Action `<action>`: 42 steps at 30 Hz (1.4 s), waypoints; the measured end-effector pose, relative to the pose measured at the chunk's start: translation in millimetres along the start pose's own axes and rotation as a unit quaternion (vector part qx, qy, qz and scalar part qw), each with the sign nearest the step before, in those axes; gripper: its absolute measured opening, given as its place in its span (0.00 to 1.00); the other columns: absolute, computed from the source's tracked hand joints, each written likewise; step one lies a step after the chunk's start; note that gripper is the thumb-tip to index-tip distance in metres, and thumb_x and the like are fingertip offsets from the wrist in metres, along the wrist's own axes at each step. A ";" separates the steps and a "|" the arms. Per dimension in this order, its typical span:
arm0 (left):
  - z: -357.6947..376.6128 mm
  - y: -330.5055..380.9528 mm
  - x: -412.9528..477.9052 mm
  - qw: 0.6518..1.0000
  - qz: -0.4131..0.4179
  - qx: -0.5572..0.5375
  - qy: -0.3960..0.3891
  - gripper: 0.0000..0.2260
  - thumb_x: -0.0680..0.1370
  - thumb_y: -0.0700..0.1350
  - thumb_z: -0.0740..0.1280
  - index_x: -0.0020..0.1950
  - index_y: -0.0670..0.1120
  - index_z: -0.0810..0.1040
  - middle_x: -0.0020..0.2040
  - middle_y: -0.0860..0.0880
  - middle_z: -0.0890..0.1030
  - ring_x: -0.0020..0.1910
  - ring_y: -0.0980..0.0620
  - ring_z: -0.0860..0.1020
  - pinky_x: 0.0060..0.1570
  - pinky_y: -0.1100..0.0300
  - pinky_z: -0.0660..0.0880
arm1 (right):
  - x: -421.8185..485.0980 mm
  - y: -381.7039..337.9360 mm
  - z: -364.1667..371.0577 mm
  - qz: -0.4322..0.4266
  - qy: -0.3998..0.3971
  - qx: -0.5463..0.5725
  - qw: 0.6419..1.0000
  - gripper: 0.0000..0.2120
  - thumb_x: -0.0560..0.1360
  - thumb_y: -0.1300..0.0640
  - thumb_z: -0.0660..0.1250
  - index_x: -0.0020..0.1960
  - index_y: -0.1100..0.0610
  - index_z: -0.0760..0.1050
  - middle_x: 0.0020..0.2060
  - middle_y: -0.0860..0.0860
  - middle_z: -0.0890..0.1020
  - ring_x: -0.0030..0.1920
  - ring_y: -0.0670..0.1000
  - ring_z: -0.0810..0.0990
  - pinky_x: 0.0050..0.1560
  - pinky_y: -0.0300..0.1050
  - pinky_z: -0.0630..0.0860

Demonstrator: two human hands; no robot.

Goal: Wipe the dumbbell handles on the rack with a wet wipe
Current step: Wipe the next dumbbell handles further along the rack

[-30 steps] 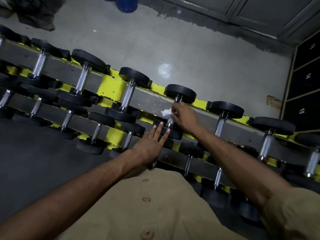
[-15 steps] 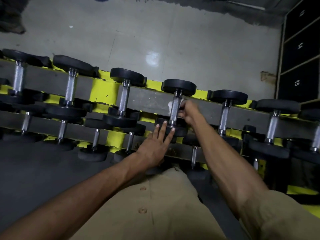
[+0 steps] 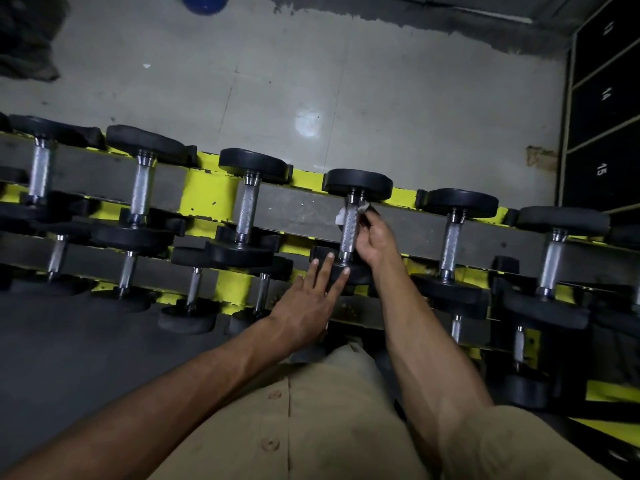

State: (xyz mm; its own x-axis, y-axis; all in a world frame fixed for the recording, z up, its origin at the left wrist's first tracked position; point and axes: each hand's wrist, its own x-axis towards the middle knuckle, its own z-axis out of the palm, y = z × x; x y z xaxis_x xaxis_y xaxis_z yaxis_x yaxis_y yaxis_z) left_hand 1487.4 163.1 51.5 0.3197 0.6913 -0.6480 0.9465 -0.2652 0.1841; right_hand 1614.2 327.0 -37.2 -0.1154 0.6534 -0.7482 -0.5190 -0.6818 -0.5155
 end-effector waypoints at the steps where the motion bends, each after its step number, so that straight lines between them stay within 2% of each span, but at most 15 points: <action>1: 0.0 0.8 -0.7 1.000 -0.003 -0.003 0.001 0.48 0.83 0.45 0.67 0.82 0.45 0.28 0.80 0.34 0.27 0.83 0.32 0.38 0.81 0.39 0.53 | -2.1 -3.7 3.8 0.020 0.001 -0.002 1.000 0.17 0.81 0.59 0.62 0.62 0.72 0.74 0.49 0.65 0.83 0.46 0.59 0.84 0.58 0.55 0.81; 3: 0.0 3.4 -1.1 1.000 -0.011 -0.005 0.006 0.47 0.83 0.43 0.65 0.82 0.45 0.28 0.80 0.34 0.27 0.83 0.32 0.38 0.81 0.39 0.53 | 1.1 -11.9 7.6 0.061 -0.015 0.003 0.998 0.20 0.85 0.56 0.52 0.56 0.70 0.76 0.46 0.63 0.84 0.42 0.57 0.84 0.47 0.51 0.82; 7: -2.6 9.9 -2.4 1.000 -0.024 -0.005 0.006 0.45 0.83 0.43 0.64 0.83 0.44 0.29 0.80 0.33 0.28 0.83 0.32 0.38 0.81 0.39 0.53 | 2.7 -20.8 16.7 0.066 -0.032 0.008 0.997 0.23 0.82 0.54 0.50 0.54 0.70 0.77 0.50 0.67 0.82 0.42 0.60 0.81 0.44 0.52 0.77; 10: -2.9 11.9 -2.9 0.999 -0.031 -0.015 0.004 0.45 0.84 0.44 0.64 0.83 0.45 0.29 0.80 0.34 0.28 0.83 0.33 0.38 0.82 0.40 0.52 | -11.0 0.6 12.1 -0.019 0.012 -0.068 0.997 0.10 0.74 0.59 0.60 0.49 0.63 0.76 0.47 0.63 0.84 0.41 0.58 0.81 0.41 0.49 0.79; 12: -1.0 12.8 -2.6 0.999 -0.036 -0.016 0.008 0.46 0.83 0.45 0.66 0.83 0.45 0.29 0.80 0.34 0.28 0.83 0.33 0.38 0.82 0.40 0.52 | -23.3 13.1 3.4 -0.131 0.038 -0.191 0.972 0.09 0.77 0.63 0.59 0.49 0.60 0.78 0.43 0.56 0.84 0.41 0.53 0.81 0.43 0.45 0.77; 14: 0.7 14.5 -3.0 0.999 -0.042 -0.021 0.012 0.47 0.83 0.44 0.66 0.83 0.45 0.29 0.80 0.35 0.27 0.83 0.34 0.38 0.82 0.41 0.52 | -29.1 14.4 -6.6 -0.271 0.064 -0.389 0.878 0.13 0.81 0.64 0.59 0.57 0.57 0.81 0.49 0.51 0.84 0.48 0.48 0.79 0.47 0.41 0.73; 19: 3.3 15.5 -1.5 0.998 -0.050 -0.023 0.019 0.49 0.82 0.43 0.68 0.82 0.46 0.28 0.80 0.35 0.27 0.83 0.34 0.37 0.82 0.40 0.52 | -30.1 1.6 -29.0 -0.484 -0.008 -0.679 0.551 0.25 0.74 0.69 0.65 0.68 0.52 0.75 0.67 0.49 0.74 0.63 0.53 0.74 0.50 0.44 0.77; 22: 3.7 17.6 -1.8 0.998 -0.056 -0.023 0.011 0.48 0.82 0.44 0.67 0.82 0.46 0.28 0.80 0.35 0.27 0.83 0.34 0.37 0.82 0.40 0.52 | -20.5 -23.3 -34.0 -0.486 -0.100 -0.751 0.435 0.26 0.77 0.63 0.67 0.73 0.51 0.71 0.72 0.48 0.70 0.63 0.56 0.75 0.42 0.48 0.79; 25: 3.7 20.8 -1.3 0.998 -0.063 -0.026 0.014 0.47 0.83 0.43 0.66 0.83 0.46 0.28 0.80 0.35 0.27 0.83 0.35 0.37 0.82 0.40 0.52 | -14.4 -38.8 -24.2 -0.434 -0.170 -0.802 0.375 0.19 0.80 0.49 0.57 0.70 0.50 0.71 0.71 0.47 0.71 0.59 0.56 0.79 0.44 0.51 0.81; 29: 4.0 26.2 -2.5 0.996 -0.074 -0.039 0.022 0.45 0.82 0.41 0.64 0.83 0.45 0.30 0.81 0.34 0.30 0.83 0.34 0.38 0.81 0.40 0.52 | -23.4 -35.6 -1.0 -0.318 -0.358 -0.857 0.189 0.21 0.80 0.42 0.50 0.57 0.51 0.78 0.56 0.50 0.80 0.51 0.56 0.82 0.43 0.52 0.80; 31: 6.4 28.2 -1.5 0.995 -0.080 -0.051 0.027 0.45 0.82 0.38 0.63 0.83 0.46 0.29 0.81 0.34 0.29 0.83 0.34 0.38 0.81 0.39 0.52 | -18.8 -54.6 12.1 -0.345 -0.321 -0.867 0.162 0.21 0.80 0.42 0.50 0.58 0.51 0.78 0.56 0.49 0.81 0.49 0.55 0.83 0.38 0.48 0.77; 34: 13.1 33.4 2.0 0.991 -0.104 -0.081 0.031 0.44 0.82 0.34 0.61 0.82 0.47 0.28 0.79 0.32 0.28 0.83 0.33 0.38 0.81 0.38 0.53 | -13.9 -74.4 20.8 -0.419 -0.185 -0.870 0.184 0.13 0.81 0.49 0.57 0.58 0.53 0.77 0.56 0.49 0.81 0.47 0.58 0.84 0.35 0.48 0.76; 36: 16.4 39.4 3.9 0.987 -0.122 -0.096 0.030 0.44 0.83 0.36 0.61 0.82 0.47 0.27 0.79 0.30 0.28 0.83 0.32 0.39 0.80 0.37 0.54 | -22.4 -53.5 16.7 -0.350 -0.224 -0.880 0.231 0.09 0.80 0.52 0.62 0.56 0.52 0.79 0.54 0.49 0.83 0.46 0.56 0.84 0.37 0.46 0.76; 38: 18.0 44.0 5.6 0.985 -0.132 -0.105 0.030 0.44 0.83 0.37 0.61 0.82 0.46 0.26 0.79 0.30 0.29 0.83 0.31 0.38 0.80 0.36 0.54 | -32.7 -31.7 11.1 -0.230 -0.308 -0.892 0.237 0.08 0.79 0.51 0.64 0.54 0.49 0.80 0.52 0.50 0.85 0.46 0.54 0.84 0.44 0.48 0.81; 42: 18.8 44.6 6.1 0.984 -0.137 -0.109 0.038 0.43 0.84 0.39 0.60 0.82 0.46 0.26 0.79 0.29 0.29 0.83 0.31 0.39 0.80 0.36 0.54 | -21.3 -47.4 21.3 -0.319 -0.250 -0.895 0.189 0.07 0.78 0.48 0.65 0.51 0.49 0.81 0.49 0.48 0.83 0.45 0.54 0.83 0.36 0.45 0.75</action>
State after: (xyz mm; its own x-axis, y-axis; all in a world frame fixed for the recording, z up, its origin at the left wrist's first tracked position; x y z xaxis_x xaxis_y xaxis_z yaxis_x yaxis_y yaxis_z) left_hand 1530.7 142.9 41.8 0.0467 0.7671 -0.6398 0.9818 0.0826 0.1708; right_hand 1623.2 352.4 12.0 -0.8097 0.4354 -0.3935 0.5036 0.8597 -0.0851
